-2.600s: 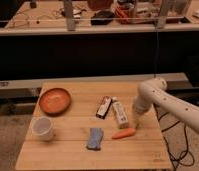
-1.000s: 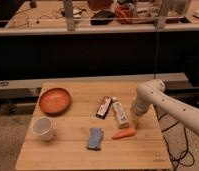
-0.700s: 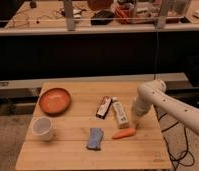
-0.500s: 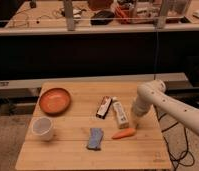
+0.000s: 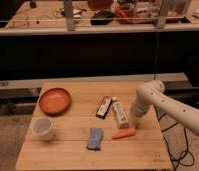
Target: Place the bottle in the ceramic bowl
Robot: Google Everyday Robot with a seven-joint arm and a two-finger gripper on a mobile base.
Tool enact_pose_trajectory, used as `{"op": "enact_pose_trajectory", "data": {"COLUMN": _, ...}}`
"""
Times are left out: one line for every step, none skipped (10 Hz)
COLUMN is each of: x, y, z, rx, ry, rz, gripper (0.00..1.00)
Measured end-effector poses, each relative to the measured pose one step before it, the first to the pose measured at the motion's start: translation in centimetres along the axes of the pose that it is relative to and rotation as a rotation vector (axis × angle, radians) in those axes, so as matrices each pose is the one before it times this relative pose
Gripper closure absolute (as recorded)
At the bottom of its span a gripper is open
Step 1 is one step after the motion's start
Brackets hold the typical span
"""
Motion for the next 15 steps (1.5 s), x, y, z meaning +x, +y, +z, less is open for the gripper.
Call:
{"op": "enact_pose_trajectory", "data": {"x": -0.104, "y": 0.024, "z": 0.040, "rx": -0.00196, "ry": 0.00018, "rz": -0.00266, "gripper": 0.78}}
{"op": "enact_pose_trajectory", "data": {"x": -0.125, "y": -0.064, "z": -0.051, "rx": -0.00032, "ry": 0.00054, "rz": -0.00406, "gripper": 0.78}}
{"op": "enact_pose_trajectory", "data": {"x": -0.173, "y": -0.049, "z": 0.034, "rx": -0.00100, "ry": -0.00104, "rz": -0.00422, "gripper": 0.78}}
{"op": "enact_pose_trajectory", "data": {"x": -0.026, "y": 0.021, "z": 0.031, "rx": -0.00078, "ry": 0.00028, "rz": -0.00163, "gripper": 0.78}}
{"op": "enact_pose_trajectory", "data": {"x": 0.006, "y": 0.062, "z": 0.002, "rx": -0.00060, "ry": 0.00007, "rz": 0.00007, "gripper": 0.78}}
{"op": "enact_pose_trajectory", "data": {"x": 0.101, "y": 0.145, "z": -0.069, "rx": -0.00055, "ry": 0.00075, "rz": -0.00001, "gripper": 0.78}}
{"op": "enact_pose_trajectory", "data": {"x": 0.131, "y": 0.219, "z": -0.060, "rx": -0.00193, "ry": 0.00187, "rz": 0.00094, "gripper": 0.78}}
{"op": "enact_pose_trajectory", "data": {"x": 0.025, "y": 0.095, "z": -0.054, "rx": -0.00013, "ry": 0.00041, "rz": 0.00037, "gripper": 0.80}}
{"op": "enact_pose_trajectory", "data": {"x": -0.028, "y": 0.041, "z": 0.003, "rx": -0.00133, "ry": -0.00003, "rz": -0.00064, "gripper": 0.83}}
{"op": "enact_pose_trajectory", "data": {"x": -0.134, "y": -0.032, "z": -0.059, "rx": -0.00150, "ry": 0.00047, "rz": -0.00305, "gripper": 0.83}}
{"op": "enact_pose_trajectory", "data": {"x": -0.191, "y": 0.010, "z": 0.085, "rx": -0.00211, "ry": -0.00086, "rz": -0.00391, "gripper": 0.83}}
{"op": "enact_pose_trajectory", "data": {"x": -0.077, "y": -0.038, "z": -0.058, "rx": 0.00018, "ry": 0.00143, "rz": -0.00267, "gripper": 0.83}}
{"op": "enact_pose_trajectory", "data": {"x": 0.050, "y": 0.064, "z": -0.114, "rx": -0.00117, "ry": 0.00184, "rz": 0.00197, "gripper": 0.83}}
{"op": "enact_pose_trajectory", "data": {"x": 0.027, "y": 0.045, "z": -0.117, "rx": 0.00103, "ry": 0.00075, "rz": 0.00135, "gripper": 0.83}}
{"op": "enact_pose_trajectory", "data": {"x": -0.003, "y": 0.055, "z": -0.057, "rx": -0.00072, "ry": 0.00095, "rz": -0.00059, "gripper": 0.83}}
